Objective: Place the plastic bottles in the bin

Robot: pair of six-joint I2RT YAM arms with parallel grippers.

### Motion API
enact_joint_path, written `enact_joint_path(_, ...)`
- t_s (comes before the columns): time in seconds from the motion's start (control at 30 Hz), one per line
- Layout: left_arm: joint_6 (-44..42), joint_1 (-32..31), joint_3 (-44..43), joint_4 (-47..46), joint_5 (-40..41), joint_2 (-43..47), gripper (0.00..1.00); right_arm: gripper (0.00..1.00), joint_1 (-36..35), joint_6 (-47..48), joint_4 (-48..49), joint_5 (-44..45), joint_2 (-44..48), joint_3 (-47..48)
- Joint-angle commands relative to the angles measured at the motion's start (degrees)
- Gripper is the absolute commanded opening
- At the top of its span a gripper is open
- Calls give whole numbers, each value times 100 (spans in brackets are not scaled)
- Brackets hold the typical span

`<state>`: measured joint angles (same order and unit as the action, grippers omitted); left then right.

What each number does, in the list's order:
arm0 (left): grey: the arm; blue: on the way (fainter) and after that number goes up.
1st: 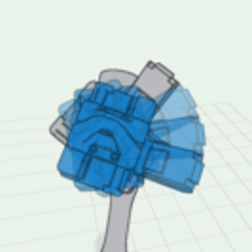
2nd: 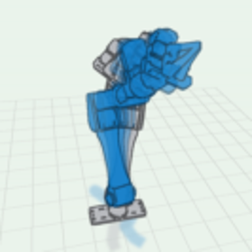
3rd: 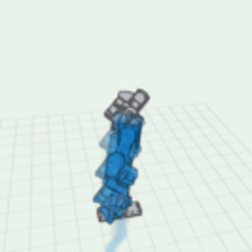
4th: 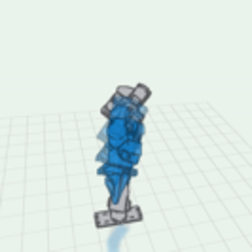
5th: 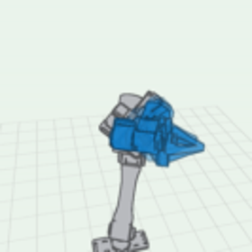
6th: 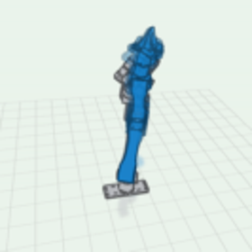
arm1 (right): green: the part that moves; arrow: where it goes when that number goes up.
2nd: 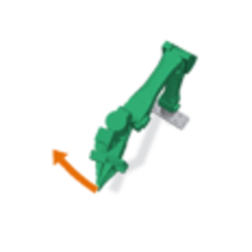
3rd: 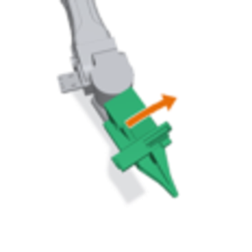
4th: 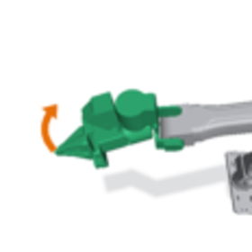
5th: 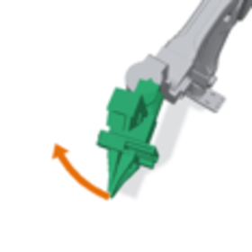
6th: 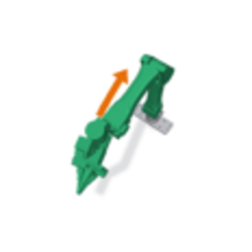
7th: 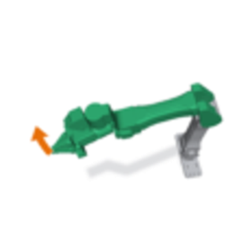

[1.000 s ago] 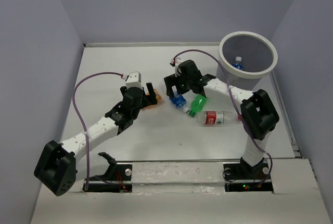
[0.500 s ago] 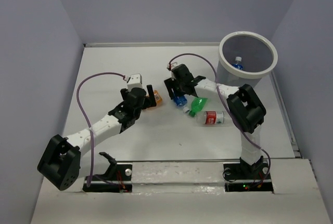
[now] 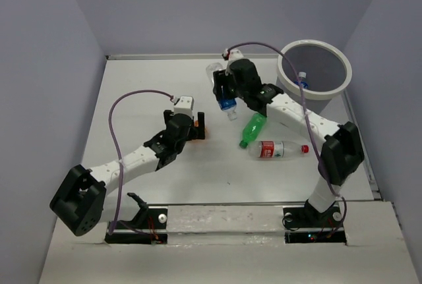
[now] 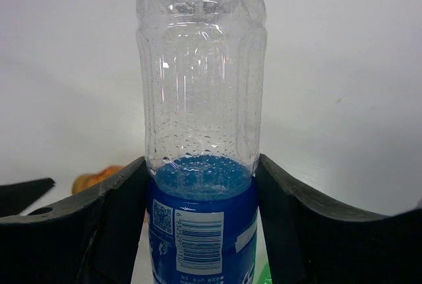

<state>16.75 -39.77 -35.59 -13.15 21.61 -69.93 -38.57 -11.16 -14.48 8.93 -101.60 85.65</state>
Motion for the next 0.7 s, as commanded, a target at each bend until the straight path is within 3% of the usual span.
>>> enact_joint_path(0.0, -752, -241, -148, -505, 572, -257, 99, 49, -2, 366, 508, 792, 1148, 759)
enact_joint_path(0.13, -788, -242, -360, -347, 933, -425, 99, 48, 489, 1053, 543, 1444, 1634, 1181)
enact_joint_path(0.23, -831, -242, -317, -390, 828, -442, 99, 48, 1253, 1554, 569, 1768, 1661, 1340)
enact_joint_path(0.4, -788, -251, -325, -338, 389, -662, 99, 48, 2579, 1661, 1219, 1744, 1819, 849)
enact_joint_path(0.57, -788, -251, -668, -39, 389, -1092, 99, 48, 3092, 1757, 1843, 1762, 1627, 418)
enact_joint_path(0.67, -770, -251, -773, 23, 265, -1303, 99, 55, 3154, 1775, 1826, 1709, 1442, 295)
